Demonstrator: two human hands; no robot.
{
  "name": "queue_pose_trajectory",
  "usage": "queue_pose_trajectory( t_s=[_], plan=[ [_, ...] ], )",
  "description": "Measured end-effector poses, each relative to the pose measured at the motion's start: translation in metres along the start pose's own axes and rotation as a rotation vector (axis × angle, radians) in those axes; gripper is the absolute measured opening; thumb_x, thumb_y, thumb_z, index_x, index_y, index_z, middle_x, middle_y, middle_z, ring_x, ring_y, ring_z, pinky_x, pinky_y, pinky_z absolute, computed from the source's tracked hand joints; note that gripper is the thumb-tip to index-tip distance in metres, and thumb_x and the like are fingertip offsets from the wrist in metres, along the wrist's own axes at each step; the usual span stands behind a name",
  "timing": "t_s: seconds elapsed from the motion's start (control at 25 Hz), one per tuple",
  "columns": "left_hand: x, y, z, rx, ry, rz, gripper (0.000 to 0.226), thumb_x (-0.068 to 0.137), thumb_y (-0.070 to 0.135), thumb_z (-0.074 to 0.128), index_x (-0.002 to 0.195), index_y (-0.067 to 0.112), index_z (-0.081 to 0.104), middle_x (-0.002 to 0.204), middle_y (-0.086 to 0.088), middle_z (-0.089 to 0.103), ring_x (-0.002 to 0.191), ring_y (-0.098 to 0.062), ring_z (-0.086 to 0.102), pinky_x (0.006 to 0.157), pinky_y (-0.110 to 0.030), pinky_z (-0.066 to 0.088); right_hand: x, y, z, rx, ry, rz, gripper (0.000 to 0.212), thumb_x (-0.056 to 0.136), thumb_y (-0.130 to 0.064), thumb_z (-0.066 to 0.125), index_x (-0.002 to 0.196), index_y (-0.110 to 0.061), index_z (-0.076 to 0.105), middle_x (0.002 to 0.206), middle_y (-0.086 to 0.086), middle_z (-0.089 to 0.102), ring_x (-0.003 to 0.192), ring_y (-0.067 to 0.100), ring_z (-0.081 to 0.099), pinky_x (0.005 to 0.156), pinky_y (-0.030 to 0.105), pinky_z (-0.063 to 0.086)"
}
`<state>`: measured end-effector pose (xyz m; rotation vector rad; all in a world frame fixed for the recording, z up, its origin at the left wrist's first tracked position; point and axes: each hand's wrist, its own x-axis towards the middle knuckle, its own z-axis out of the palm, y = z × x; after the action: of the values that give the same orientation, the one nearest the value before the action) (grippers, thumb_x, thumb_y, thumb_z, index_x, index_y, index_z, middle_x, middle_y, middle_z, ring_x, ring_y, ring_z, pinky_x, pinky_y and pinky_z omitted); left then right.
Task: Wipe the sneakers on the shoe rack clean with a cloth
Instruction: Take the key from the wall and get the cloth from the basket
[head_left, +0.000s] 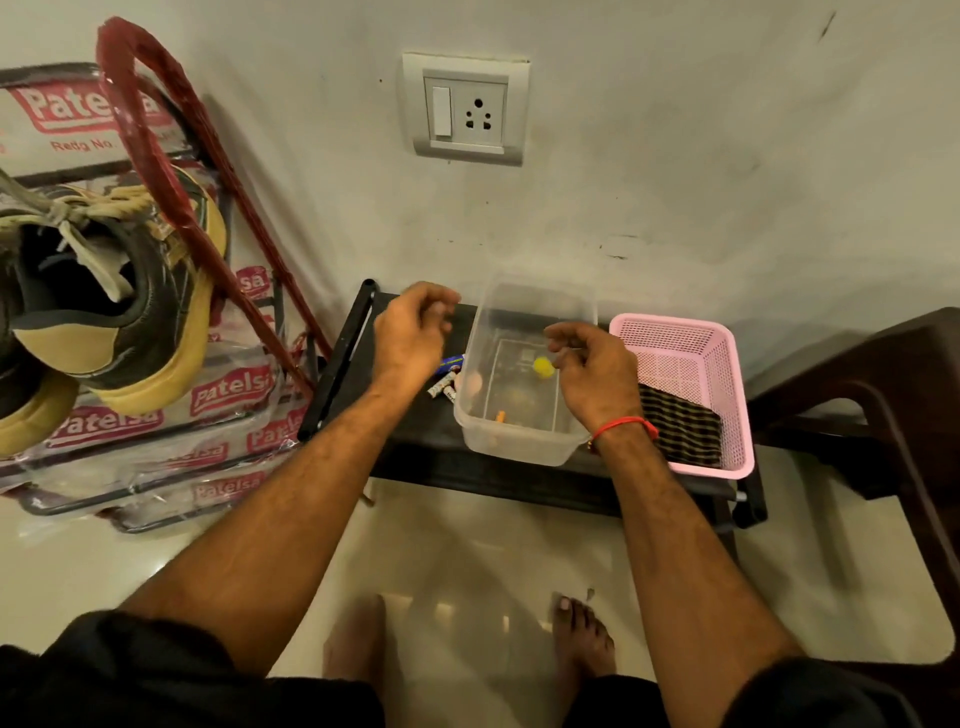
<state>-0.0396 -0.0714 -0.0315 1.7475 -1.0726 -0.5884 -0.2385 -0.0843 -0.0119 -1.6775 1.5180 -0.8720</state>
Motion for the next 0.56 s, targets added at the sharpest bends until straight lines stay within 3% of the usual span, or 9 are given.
queue_pose_trajectory(
  t_s=[0.08, 0.16, 0.2, 0.28, 0.4, 0.48, 0.56],
  plan=[
    [0.008, -0.039, -0.006, 0.201, -0.046, -0.094, 0.024, 0.1, 0.002, 0.053, 0.11, 0.013, 0.073, 0.11, -0.007, 0.072, 0.102, -0.022, 0.067, 0.097, -0.032, 0.052, 0.0, -0.002, 0.004, 0.024, -0.011, -0.03, 0.028, 0.096, 0.002, 0.055, 0.111, -0.015, 0.072, 0.098, -0.004, 0.069, 0.095, 0.013, 0.067, 0.096, 0.032, 0.055],
    [0.008, -0.076, 0.0, 0.494, -0.229, -0.12, 0.028, 0.1, 0.014, 0.057, 0.125, 0.016, 0.069, 0.13, -0.013, 0.062, 0.122, -0.034, 0.057, 0.107, -0.041, 0.044, 0.0, -0.006, 0.01, 0.028, -0.03, -0.073, 0.024, 0.097, -0.004, 0.058, 0.11, -0.017, 0.073, 0.1, -0.005, 0.071, 0.095, 0.012, 0.067, 0.095, 0.031, 0.056],
    [0.005, -0.088, 0.004, 0.609, -0.301, -0.121, 0.031, 0.1, 0.02, 0.058, 0.131, 0.02, 0.065, 0.135, -0.013, 0.056, 0.125, -0.038, 0.052, 0.109, -0.045, 0.041, 0.0, -0.007, 0.013, 0.027, -0.036, -0.09, 0.022, 0.097, -0.007, 0.059, 0.109, -0.018, 0.073, 0.1, -0.005, 0.072, 0.095, 0.013, 0.067, 0.093, 0.03, 0.056],
    [0.003, -0.103, 0.011, 0.675, -0.295, -0.097, 0.032, 0.097, 0.027, 0.064, 0.128, 0.022, 0.066, 0.132, -0.012, 0.054, 0.12, -0.038, 0.051, 0.105, -0.048, 0.042, -0.001, -0.009, 0.019, 0.01, -0.062, -0.124, 0.018, 0.098, -0.011, 0.06, 0.108, -0.018, 0.073, 0.102, -0.003, 0.072, 0.095, 0.013, 0.067, 0.09, 0.027, 0.055],
    [0.009, -0.1, 0.011, 0.403, -0.099, -0.212, 0.018, 0.092, 0.021, 0.072, 0.109, 0.013, 0.075, 0.113, -0.013, 0.07, 0.11, -0.032, 0.064, 0.098, -0.039, 0.05, -0.001, -0.01, 0.027, -0.036, -0.095, -0.144, 0.019, 0.099, -0.014, 0.06, 0.113, -0.016, 0.072, 0.105, -0.003, 0.071, 0.095, 0.01, 0.063, 0.092, 0.029, 0.056],
    [0.009, -0.075, -0.001, 0.102, 0.111, -0.305, 0.017, 0.095, 0.018, 0.069, 0.109, 0.011, 0.075, 0.107, -0.008, 0.074, 0.102, -0.023, 0.068, 0.095, -0.033, 0.052, -0.003, -0.015, 0.033, 0.025, -0.134, -0.083, 0.026, 0.099, -0.02, 0.061, 0.124, -0.018, 0.066, 0.103, -0.008, 0.067, 0.093, 0.008, 0.063, 0.092, 0.033, 0.058],
    [0.003, -0.039, -0.012, -0.137, 0.098, -0.143, 0.019, 0.096, 0.018, 0.068, 0.114, 0.013, 0.074, 0.106, -0.001, 0.074, 0.096, -0.012, 0.068, 0.09, -0.026, 0.055, -0.005, -0.026, 0.04, 0.23, -0.18, 0.04, 0.042, 0.096, -0.031, 0.065, 0.137, -0.024, 0.054, 0.102, -0.007, 0.065, 0.089, 0.012, 0.066, 0.08, 0.034, 0.061]
  ],
)
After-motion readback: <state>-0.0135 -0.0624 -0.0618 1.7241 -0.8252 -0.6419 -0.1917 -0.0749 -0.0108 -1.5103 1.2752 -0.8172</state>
